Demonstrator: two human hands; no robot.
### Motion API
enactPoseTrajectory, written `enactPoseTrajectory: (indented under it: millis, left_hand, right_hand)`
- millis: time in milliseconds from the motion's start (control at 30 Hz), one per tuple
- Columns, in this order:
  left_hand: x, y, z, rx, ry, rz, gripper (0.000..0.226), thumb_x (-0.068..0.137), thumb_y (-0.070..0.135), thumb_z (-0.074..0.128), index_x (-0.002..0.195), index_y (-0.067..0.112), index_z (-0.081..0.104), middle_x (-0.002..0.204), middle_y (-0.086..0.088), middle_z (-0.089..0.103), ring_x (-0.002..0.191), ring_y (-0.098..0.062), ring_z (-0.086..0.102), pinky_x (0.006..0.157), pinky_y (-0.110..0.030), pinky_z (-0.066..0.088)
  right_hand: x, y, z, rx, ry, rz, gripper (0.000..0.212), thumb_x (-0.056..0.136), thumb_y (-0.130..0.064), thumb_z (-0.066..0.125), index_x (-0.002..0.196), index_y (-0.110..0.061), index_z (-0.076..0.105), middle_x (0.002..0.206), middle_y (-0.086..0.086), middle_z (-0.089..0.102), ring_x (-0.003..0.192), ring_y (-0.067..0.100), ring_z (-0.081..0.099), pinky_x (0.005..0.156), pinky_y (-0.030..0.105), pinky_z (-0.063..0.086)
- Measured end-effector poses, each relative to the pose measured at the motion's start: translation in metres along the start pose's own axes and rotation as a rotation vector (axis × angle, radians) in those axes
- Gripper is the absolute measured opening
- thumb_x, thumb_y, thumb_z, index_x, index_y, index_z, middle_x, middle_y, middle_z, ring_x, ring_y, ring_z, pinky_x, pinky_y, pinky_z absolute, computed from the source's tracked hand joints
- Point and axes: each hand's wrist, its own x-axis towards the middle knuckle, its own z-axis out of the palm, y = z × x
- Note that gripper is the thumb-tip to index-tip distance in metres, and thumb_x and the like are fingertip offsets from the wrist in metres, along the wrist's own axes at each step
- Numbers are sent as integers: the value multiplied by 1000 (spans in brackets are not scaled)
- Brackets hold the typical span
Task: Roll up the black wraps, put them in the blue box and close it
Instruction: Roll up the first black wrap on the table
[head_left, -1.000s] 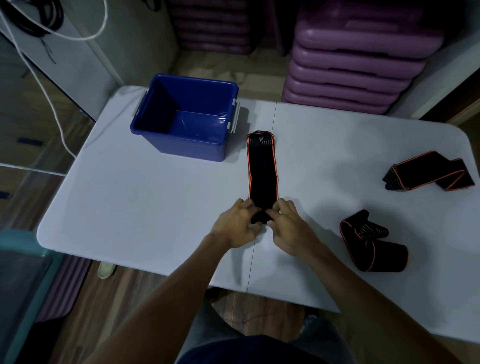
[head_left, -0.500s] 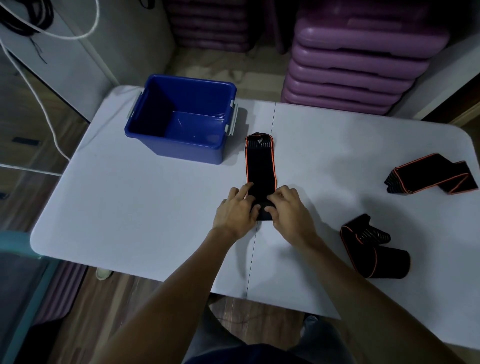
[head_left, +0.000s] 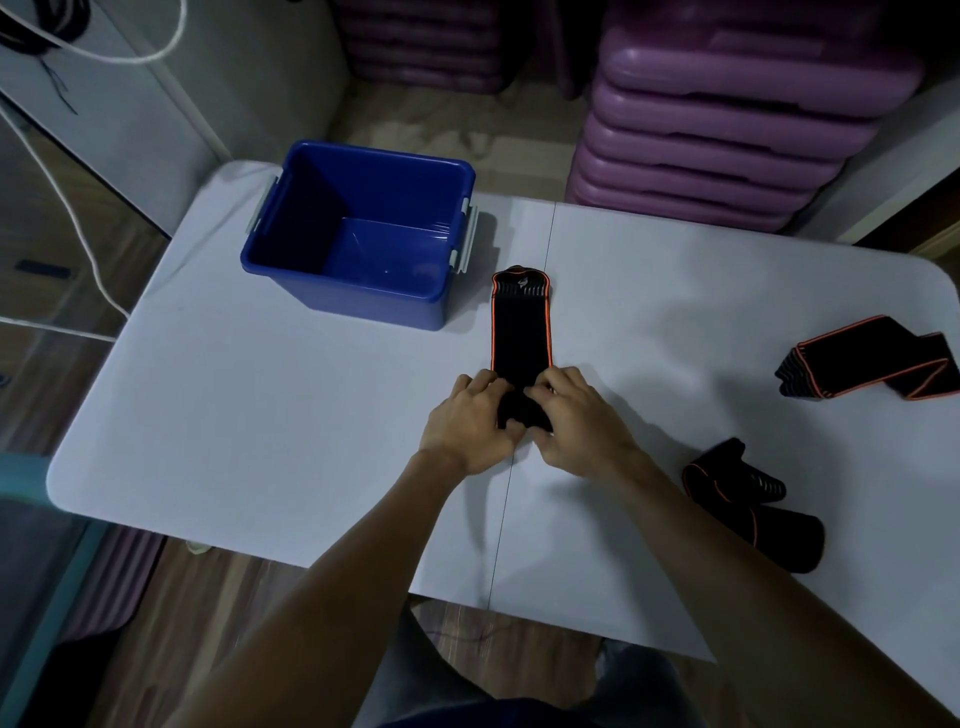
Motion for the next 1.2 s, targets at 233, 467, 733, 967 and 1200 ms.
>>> enactPoseTrajectory:
  millis: [233, 467, 733, 967, 1200]
  left_hand:
    - [18, -2, -12, -90, -9, -17, 32, 86, 34, 57, 113, 18, 50, 109, 0, 61, 98, -25, 55, 74, -42, 52]
    - [41, 1, -15, -254, -11, -213, 35, 88, 42, 53, 108, 14, 52, 107, -5, 59, 91, -28, 61, 80, -47, 55]
    - [60, 6, -9, -287, 81, -364, 40, 98, 50, 46, 117, 15, 40, 117, -11, 64, 98, -33, 65, 74, -42, 49]
    - [52, -3, -3, -256, 97, -134, 57, 87, 35, 62, 138, 22, 39, 130, -2, 46, 107, -24, 56, 70, -38, 50]
    - [74, 4, -18, -562, 128, -315, 36, 93, 33, 56, 124, 14, 58, 117, -2, 49, 97, -25, 59, 90, -41, 51]
  right_hand:
    - [40, 2, -23, 105, -237, 137, 22, 80, -22, 50, 92, -9, 64, 105, 10, 56, 102, 31, 49, 84, 43, 50]
    - [49, 6, -19, 322, 106, 314, 27, 87, -22, 64, 106, -10, 50, 96, 11, 61, 87, 33, 57, 74, 43, 51]
    - [36, 28, 0, 121, 88, 61, 64, 74, -24, 79, 131, -10, 55, 134, 10, 52, 124, 31, 48, 98, 44, 49]
    - [66, 38, -15, 238, -4, 75, 51, 76, -13, 73, 125, -9, 59, 120, 11, 54, 110, 32, 49, 94, 43, 47]
    - [95, 43, -35, 545, -92, 420, 31, 84, -26, 68, 111, -15, 58, 96, 5, 64, 92, 24, 59, 74, 30, 44]
